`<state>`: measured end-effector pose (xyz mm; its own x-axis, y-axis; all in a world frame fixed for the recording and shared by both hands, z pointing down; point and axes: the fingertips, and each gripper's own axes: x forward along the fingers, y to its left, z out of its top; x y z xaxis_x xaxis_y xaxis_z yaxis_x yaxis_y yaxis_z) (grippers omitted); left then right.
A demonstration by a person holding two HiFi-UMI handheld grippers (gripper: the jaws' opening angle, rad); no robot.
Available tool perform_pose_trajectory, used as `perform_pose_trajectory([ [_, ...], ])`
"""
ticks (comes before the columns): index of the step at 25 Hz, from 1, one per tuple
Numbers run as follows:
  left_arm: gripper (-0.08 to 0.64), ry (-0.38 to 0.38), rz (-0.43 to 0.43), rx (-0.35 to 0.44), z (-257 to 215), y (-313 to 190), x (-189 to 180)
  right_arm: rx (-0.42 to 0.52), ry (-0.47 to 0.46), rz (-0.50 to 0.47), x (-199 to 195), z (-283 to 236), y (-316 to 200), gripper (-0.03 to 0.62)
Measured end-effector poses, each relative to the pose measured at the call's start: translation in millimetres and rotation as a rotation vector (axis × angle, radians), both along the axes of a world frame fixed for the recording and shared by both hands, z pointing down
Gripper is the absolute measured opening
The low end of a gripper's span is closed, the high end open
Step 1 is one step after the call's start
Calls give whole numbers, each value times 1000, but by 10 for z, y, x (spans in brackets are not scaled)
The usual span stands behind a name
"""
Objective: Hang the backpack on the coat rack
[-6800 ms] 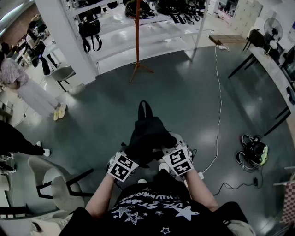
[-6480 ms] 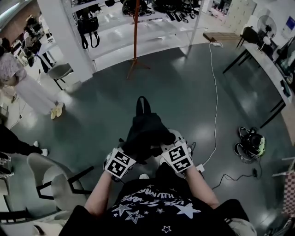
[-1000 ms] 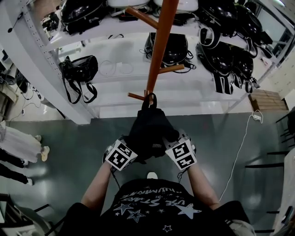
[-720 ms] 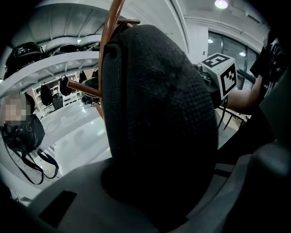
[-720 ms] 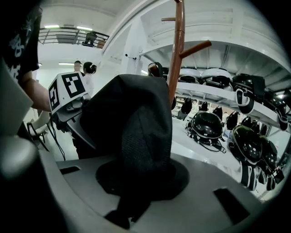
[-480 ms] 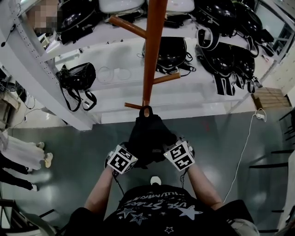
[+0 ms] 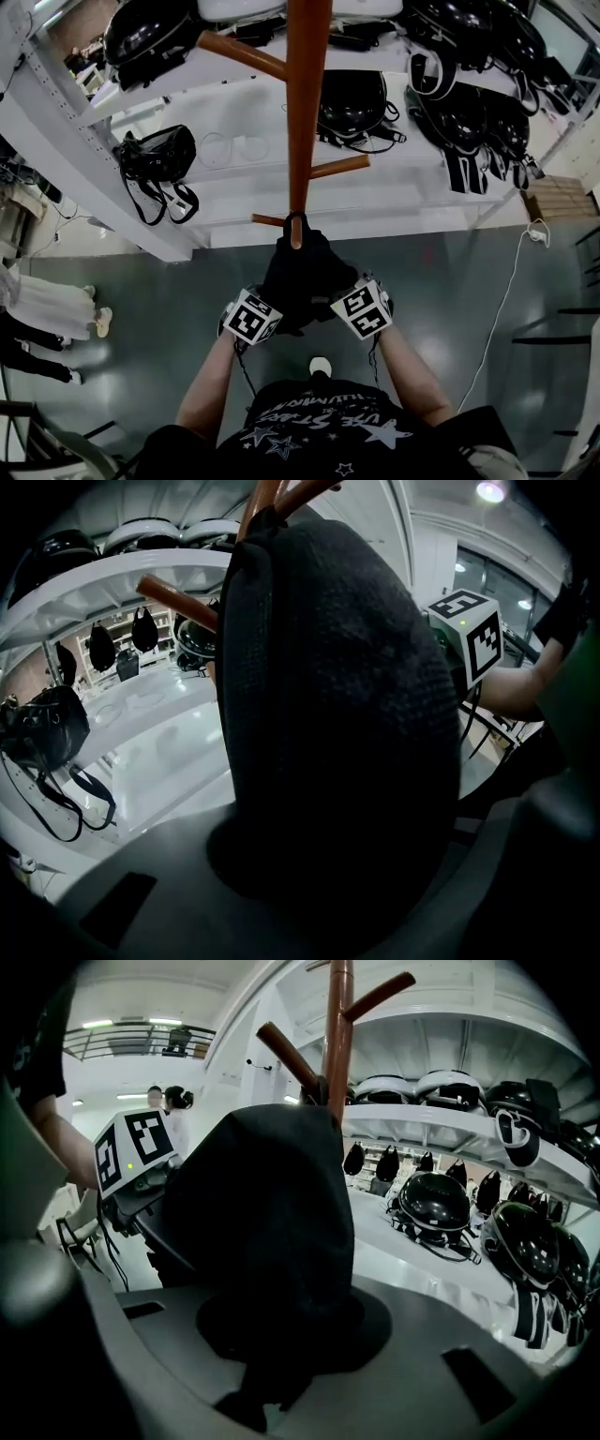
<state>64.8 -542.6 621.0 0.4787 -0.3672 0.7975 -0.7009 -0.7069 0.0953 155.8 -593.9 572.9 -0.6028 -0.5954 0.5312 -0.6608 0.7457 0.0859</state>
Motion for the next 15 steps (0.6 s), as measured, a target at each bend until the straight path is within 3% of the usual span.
perform_pose_trajectory([
  [8, 115, -26, -52, 5, 160, -184, -45, -3, 19, 29, 26, 159, -163, 106],
  [15, 192, -65, -98, 52, 243, -320, -102, 11, 36, 93, 68, 218, -207, 123],
])
